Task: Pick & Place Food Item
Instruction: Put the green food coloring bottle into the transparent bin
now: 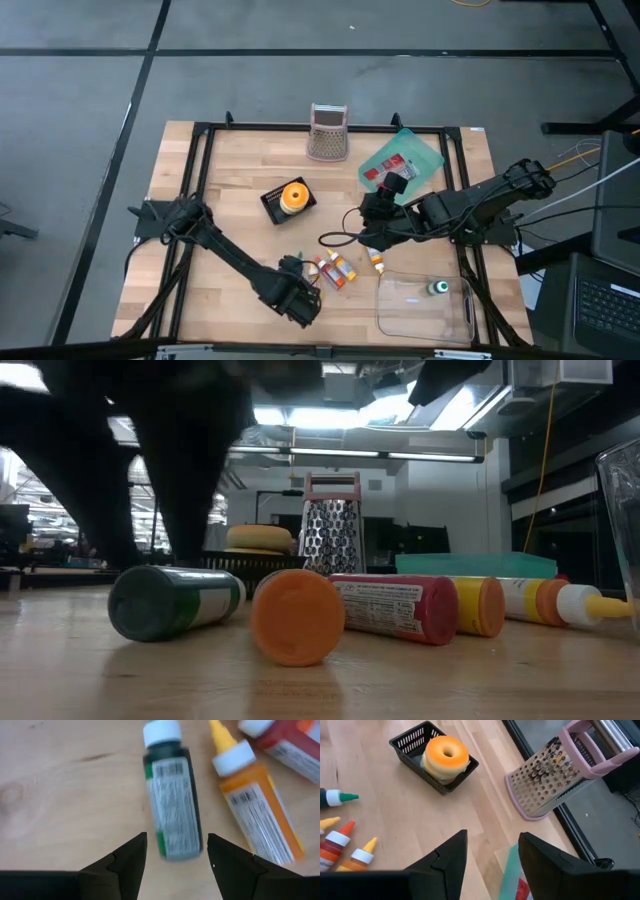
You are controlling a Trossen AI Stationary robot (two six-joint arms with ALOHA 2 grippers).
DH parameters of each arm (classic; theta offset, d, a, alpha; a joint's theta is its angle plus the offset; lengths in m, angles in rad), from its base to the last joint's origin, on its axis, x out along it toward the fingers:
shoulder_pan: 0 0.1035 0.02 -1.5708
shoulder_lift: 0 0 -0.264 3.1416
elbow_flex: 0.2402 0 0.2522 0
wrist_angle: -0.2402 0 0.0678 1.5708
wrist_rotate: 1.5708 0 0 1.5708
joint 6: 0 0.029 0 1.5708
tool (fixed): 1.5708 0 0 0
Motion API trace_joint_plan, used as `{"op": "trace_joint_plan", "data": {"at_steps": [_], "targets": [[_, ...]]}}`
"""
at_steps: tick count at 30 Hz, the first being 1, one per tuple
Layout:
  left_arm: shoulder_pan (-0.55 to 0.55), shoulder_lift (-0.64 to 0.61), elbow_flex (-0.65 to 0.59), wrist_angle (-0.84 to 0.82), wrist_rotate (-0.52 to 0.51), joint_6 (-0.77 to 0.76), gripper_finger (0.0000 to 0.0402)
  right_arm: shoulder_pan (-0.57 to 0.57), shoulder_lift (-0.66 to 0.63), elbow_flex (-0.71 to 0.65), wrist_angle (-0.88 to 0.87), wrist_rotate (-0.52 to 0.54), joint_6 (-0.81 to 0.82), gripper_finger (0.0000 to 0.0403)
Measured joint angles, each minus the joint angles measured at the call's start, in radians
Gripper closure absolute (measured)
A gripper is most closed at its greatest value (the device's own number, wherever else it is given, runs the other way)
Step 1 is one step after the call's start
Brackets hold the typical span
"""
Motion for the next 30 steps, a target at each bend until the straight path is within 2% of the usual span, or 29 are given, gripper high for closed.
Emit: {"op": "trace_joint_plan", "data": {"at_steps": [9, 12, 15, 19, 22, 26, 30], "targets": [[0.07, 0.093, 0.006, 0.052, 0.095, 0.102, 0.0199, 0.0, 0.0, 0.0, 0.015, 0.0, -0.017, 0.0227], [0.073, 0.104, 0.005, 0.051, 0.09, 0.126, 0.0203, 0.001, 0.0, 0.0, 0.015, -0.002, -0.017, 0.0227], [0.062, 0.106, 0.004, 0.05, 0.061, 0.163, 0.0222, 0.002, 0.0, 0.0, 0.015, -0.015, -0.024, 0.0227], [0.029, 0.107, 0.002, 0.047, 0.0, 0.215, 0.0269, 0.002, 0.0, 0.0, 0.015, -0.014, -0.024, 0.0227], [-0.002, 0.103, 0.002, 0.044, -0.098, 0.231, 0.0283, 0.002, 0.0, 0.0, 0.015, 0.01, -0.027, 0.0227], [-0.061, 0.08, -0.008, 0.039, -0.292, 0.286, 0.0283, 0.003, 0.0, 0.0, 0.078, -0.001, -0.093, 0.0227], [-0.13, -0.014, -0.002, 0.043, -0.459, 0.379, 0.0284, 0.038, 0.0, 0.0, 0.26, -0.128, -0.295, 0.0227]]}}
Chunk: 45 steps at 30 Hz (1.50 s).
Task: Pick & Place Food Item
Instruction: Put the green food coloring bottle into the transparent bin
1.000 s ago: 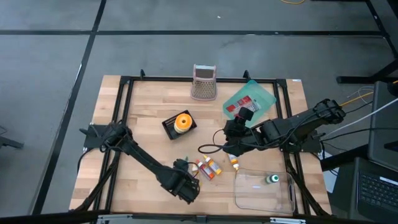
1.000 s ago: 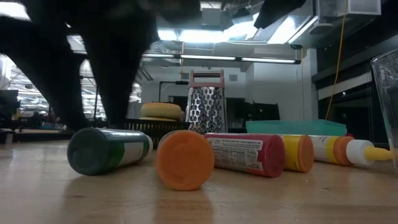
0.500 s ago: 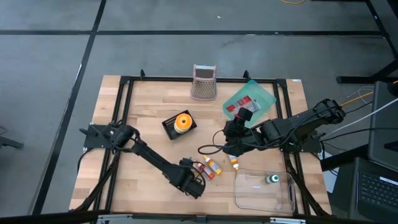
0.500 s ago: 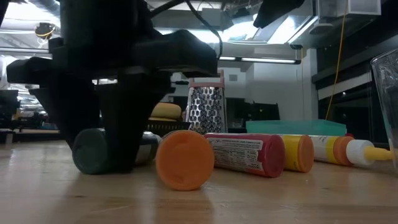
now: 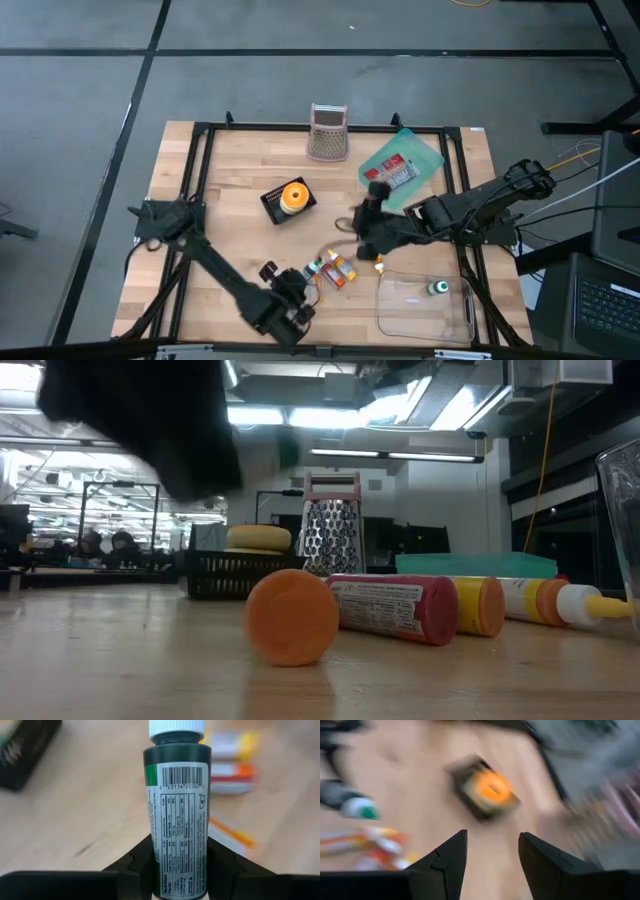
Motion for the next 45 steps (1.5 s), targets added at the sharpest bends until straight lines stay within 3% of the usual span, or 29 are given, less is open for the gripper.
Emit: {"op": "trace_joint_plan", "data": {"at_steps": [6, 11, 15, 20, 27, 33, 40, 45], "targets": [[-0.125, -0.111, 0.0, -0.005, -0.315, 0.094, 0.0285, 0.053, 0.012, 0.0, 0.346, -0.257, -0.095, 0.0227], [-0.206, -0.122, -0.001, -0.017, -0.471, 0.237, 0.0285, 0.085, 0.088, 0.0, 0.439, -0.273, -0.047, 0.0227], [-0.219, -0.137, 0.0, -0.04, -0.444, 0.257, 0.0285, 0.096, 0.206, -0.001, 0.604, -0.246, -0.048, 0.0227], [-0.227, -0.133, 0.0, -0.07, -0.421, 0.293, 0.0286, 0.095, 0.319, -0.001, 0.81, -0.294, -0.075, 0.0227], [-0.237, -0.133, 0.0, -0.245, -0.353, 0.132, 0.0287, 0.092, 0.323, -0.002, 0.817, -0.27, -0.094, 0.0227], [-0.237, -0.128, -0.007, -0.321, -0.178, 0.02, 0.0287, 0.091, 0.285, 0.001, 0.803, -0.389, -0.095, 0.0227], [-0.238, -0.111, -0.018, -0.306, -0.149, -0.003, 0.0287, 0.117, 0.282, 0.0, 0.771, -0.384, -0.099, 0.0227], [-0.236, -0.111, -0.008, -0.243, -0.171, 0.067, 0.0287, 0.111, 0.282, 0.0, 0.774, -0.38, -0.099, 0.0227]]}}
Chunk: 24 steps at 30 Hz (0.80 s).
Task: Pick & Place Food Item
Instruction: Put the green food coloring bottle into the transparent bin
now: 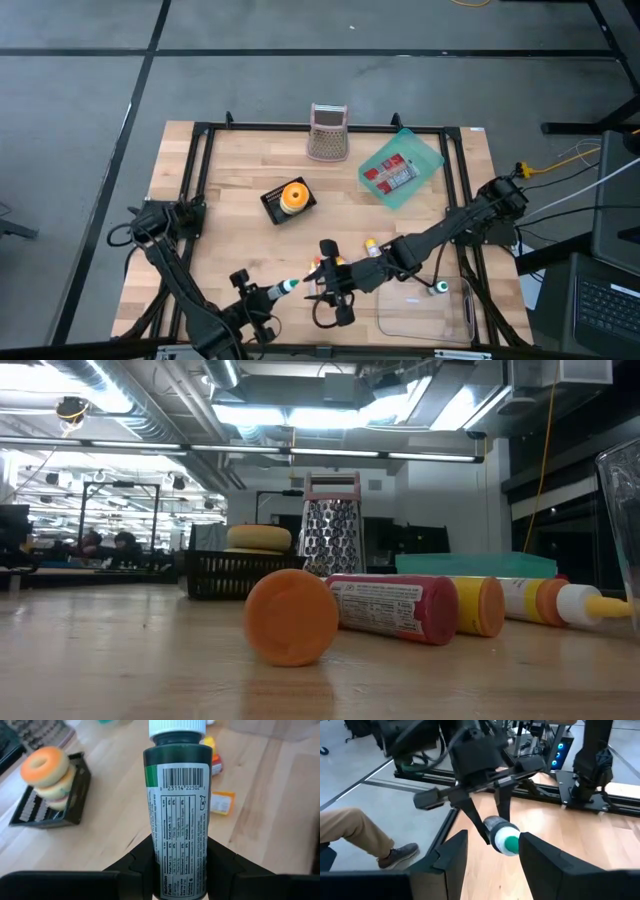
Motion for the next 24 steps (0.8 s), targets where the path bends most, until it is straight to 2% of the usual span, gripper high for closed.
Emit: {"op": "trace_joint_plan", "data": {"at_steps": [13, 19, 24], "targets": [[0.056, 0.0, 0.002, 0.215, -0.001, 0.282, 0.0287, -0.016, 0.02, -0.004, 0.002, -0.035, 0.001, 0.0227], [0.049, 0.0, 0.002, 0.216, 0.014, 0.294, 0.0287, -0.017, 0.024, -0.004, -0.002, -0.091, 0.002, 0.0227], [0.027, -0.009, 0.007, 0.211, 0.012, 0.293, 0.0287, -0.016, 0.024, -0.004, -0.005, -0.088, 0.003, 0.0227]]}}
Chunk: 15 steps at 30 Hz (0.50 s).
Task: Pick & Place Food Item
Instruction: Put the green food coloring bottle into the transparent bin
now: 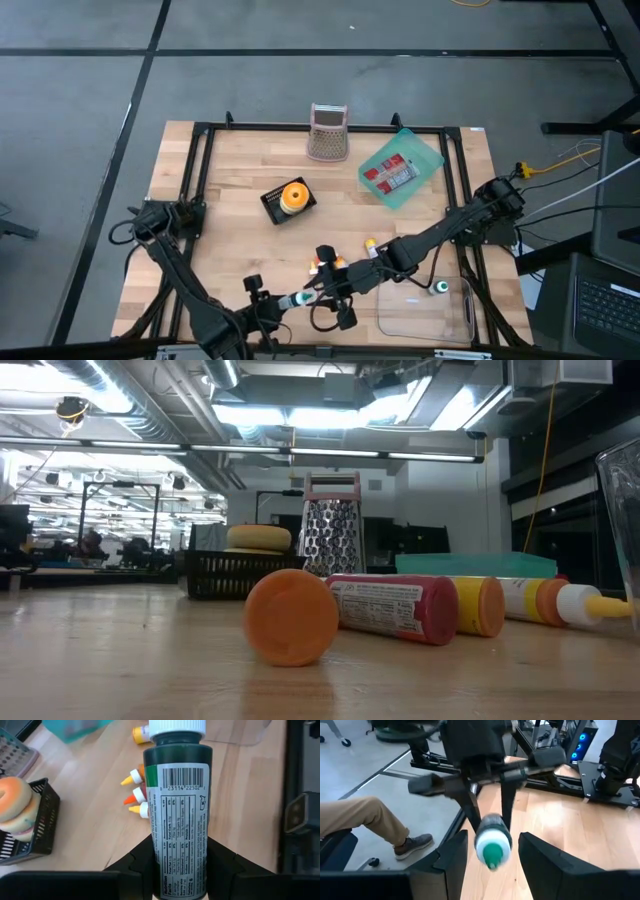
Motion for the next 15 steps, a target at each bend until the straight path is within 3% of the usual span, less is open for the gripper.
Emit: {"op": "trace_joint_plan", "data": {"at_steps": [6, 15], "targets": [[-0.031, -0.001, 0.04, -0.002, -0.074, 0.01, 0.0287, 0.0, 0.0, 0.0, -0.017, 0.002, 0.0, 0.0227], [-0.028, -0.002, 0.041, -0.001, -0.065, 0.01, 0.0287, 0.0, 0.0, 0.0, -0.012, 0.005, 0.0, 0.0227]]}}
